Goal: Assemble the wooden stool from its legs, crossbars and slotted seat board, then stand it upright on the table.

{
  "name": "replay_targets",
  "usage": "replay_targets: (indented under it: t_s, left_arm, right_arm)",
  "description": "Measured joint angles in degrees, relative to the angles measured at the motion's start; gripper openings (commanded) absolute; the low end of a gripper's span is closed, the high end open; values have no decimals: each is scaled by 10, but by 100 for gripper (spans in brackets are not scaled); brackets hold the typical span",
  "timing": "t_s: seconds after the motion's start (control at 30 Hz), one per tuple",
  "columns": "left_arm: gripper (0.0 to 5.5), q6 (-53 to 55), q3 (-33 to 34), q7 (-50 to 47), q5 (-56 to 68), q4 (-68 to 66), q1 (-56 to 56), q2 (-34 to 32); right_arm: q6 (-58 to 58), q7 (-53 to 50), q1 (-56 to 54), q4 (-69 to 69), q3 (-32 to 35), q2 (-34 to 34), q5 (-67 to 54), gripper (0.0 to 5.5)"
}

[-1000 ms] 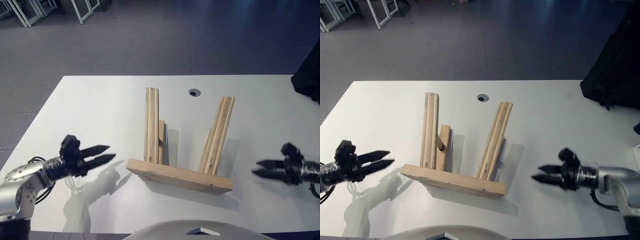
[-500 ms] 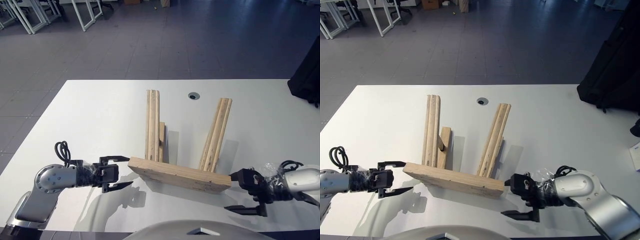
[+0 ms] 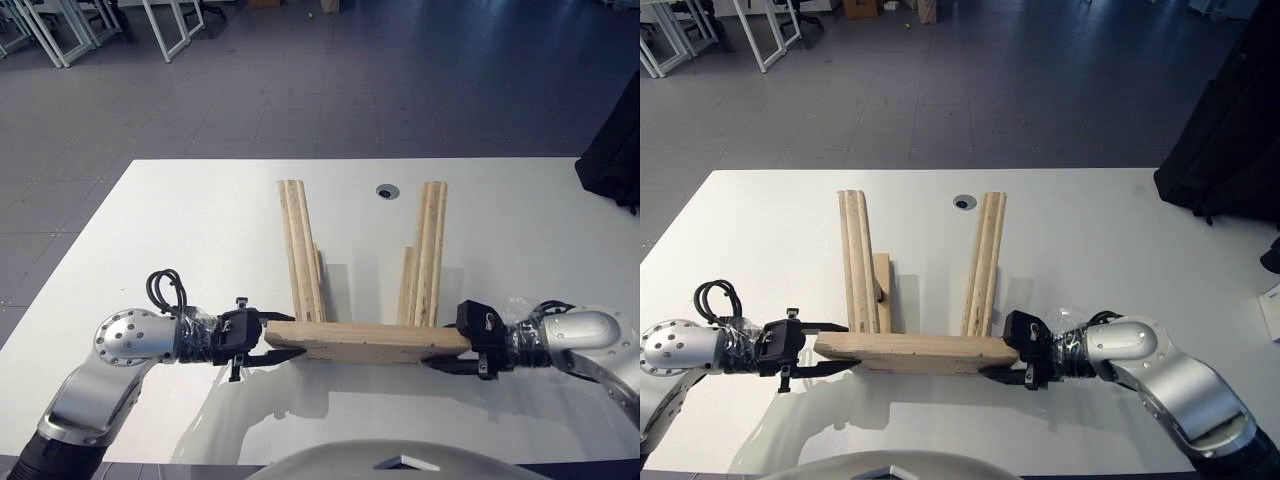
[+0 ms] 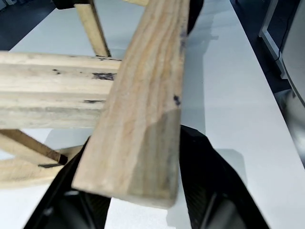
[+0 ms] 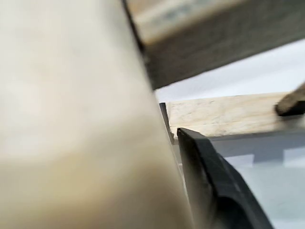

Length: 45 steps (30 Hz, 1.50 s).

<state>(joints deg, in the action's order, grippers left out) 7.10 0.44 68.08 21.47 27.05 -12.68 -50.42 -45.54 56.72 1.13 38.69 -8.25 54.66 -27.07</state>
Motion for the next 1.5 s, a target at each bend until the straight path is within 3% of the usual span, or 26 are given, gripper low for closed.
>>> replay_targets:
  t_s: [0.1,0.23,0.37,0.6,0.67,0.8,0.87,0.9,0.97,1.07,1.17,1.23,1.33,1.4,1.5]
  left_arm:
    - [173,25,-6,-2,-21,3,13,-29]
    - [173,207,3,-20,35,38,40,-75]
    - [173,404,49,-24,174,93,97,-129]
    - [173,543,61,-9,448,-13,219,-199]
    - [173,604,28,8,529,-91,294,-204]
    - [173,759,-155,34,702,-348,516,-182]
    - [173,802,-238,27,728,-456,568,-150]
    - [198,815,-270,20,734,-512,595,-132]
    - [231,828,-295,9,740,-599,621,-92]
    - [265,843,-292,-26,733,-763,658,-10]
    - [286,851,-244,-70,698,-942,713,44]
    - [286,851,-194,-88,660,-1030,745,37]
    - [286,852,-132,-83,636,-1053,750,11]
    - [286,852,-87,-86,611,-1059,754,3]
    - [286,742,-19,-143,545,-1044,741,-17]
  right_arm:
    - [40,7,-17,-34,-19,-12,17,177]
    - [-14,-3,-37,-29,-13,-43,-22,177]
    - [-190,13,-139,-3,32,-13,-151,177]
    - [-329,41,-280,-114,54,42,-361,177]
    - [-359,50,-337,-194,35,48,-443,177]
    - [-430,78,-527,-488,-139,27,-653,177]
    - [-451,59,-570,-619,-191,-7,-676,177]
    - [-459,43,-587,-693,-199,-32,-676,199]
    - [-460,17,-603,-799,-197,-71,-673,234]
    - [-459,-30,-623,-975,-162,-135,-662,276]
    - [-452,-92,-655,-1134,-83,-172,-633,331]
    - [-430,-154,-681,-1215,-9,-173,-585,371]
    - [-422,-194,-681,-1239,76,-156,-546,421]
    - [-410,-216,-680,-1247,131,-149,-529,421]
    - [-361,-238,-669,-1223,203,-127,-506,421]
